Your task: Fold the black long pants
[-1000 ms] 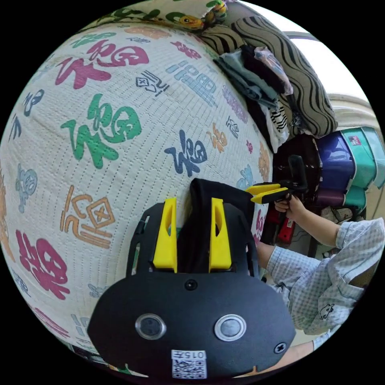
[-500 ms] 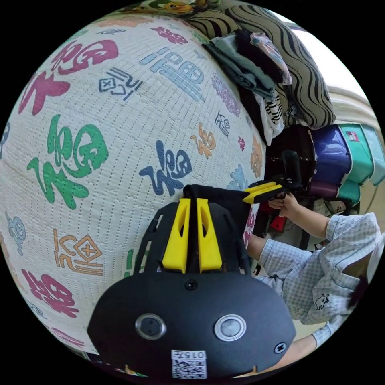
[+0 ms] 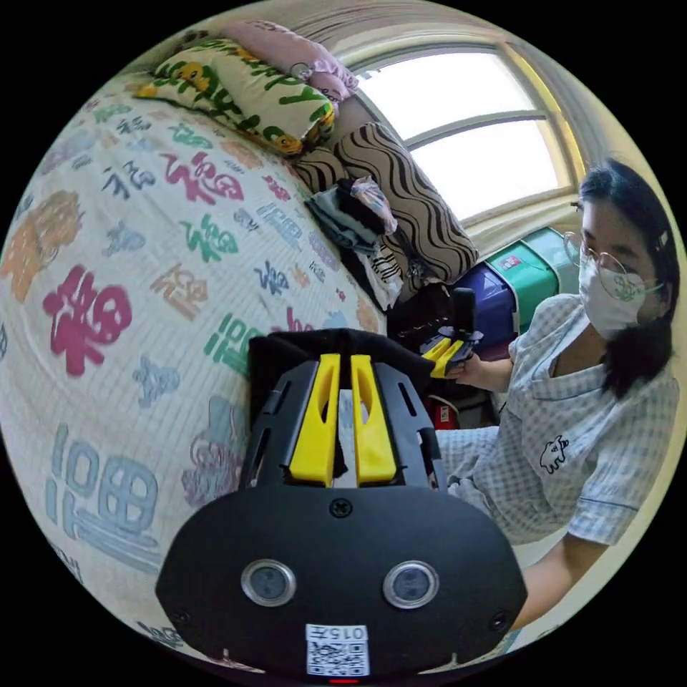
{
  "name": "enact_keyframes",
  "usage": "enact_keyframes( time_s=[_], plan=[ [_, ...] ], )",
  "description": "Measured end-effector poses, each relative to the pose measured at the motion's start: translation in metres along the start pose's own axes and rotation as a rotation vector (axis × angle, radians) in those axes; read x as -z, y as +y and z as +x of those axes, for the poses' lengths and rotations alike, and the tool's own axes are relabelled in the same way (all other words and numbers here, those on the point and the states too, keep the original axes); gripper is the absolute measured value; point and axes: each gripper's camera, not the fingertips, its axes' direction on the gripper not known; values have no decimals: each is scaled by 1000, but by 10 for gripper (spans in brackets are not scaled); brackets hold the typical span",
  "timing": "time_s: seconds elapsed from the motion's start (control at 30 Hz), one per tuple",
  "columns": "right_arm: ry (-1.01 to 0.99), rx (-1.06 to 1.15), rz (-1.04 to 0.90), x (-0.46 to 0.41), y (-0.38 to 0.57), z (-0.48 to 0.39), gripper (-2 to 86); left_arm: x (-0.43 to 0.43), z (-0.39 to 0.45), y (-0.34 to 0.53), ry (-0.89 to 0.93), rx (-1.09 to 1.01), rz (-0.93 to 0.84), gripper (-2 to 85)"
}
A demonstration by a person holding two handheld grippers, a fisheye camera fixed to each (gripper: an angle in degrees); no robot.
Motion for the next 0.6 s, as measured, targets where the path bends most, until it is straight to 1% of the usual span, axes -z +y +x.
enact_keyframes(
  time_s=[0.07,0.13,0.17,0.27,0.37,0.47,0.5,0.57,0.6],
  plan=[
    [18,-16,-128,-57,9,-5,47,7,-15,43,-21,88,-12,6],
    [59,-15,-204,-92,14,-5,48,9,-38,92,-31,209,-12,5],
    [94,-11,-253,-111,16,-3,49,8,-44,102,-31,237,-11,5],
    [150,-30,-350,-142,18,2,57,6,-65,137,-16,337,19,6],
    [111,-78,-417,-144,13,3,56,12,-64,147,-43,360,43,16],
    [138,-64,-373,-116,8,-7,52,26,-45,138,-93,321,41,32],
    [150,-59,-350,-108,6,-9,51,30,-29,127,-122,266,42,37],
    [223,-38,-231,-84,-3,-17,42,27,-4,107,-144,164,28,44],
    [242,-36,-202,-81,-5,-18,38,16,7,94,-146,112,-5,49]
  ],
)
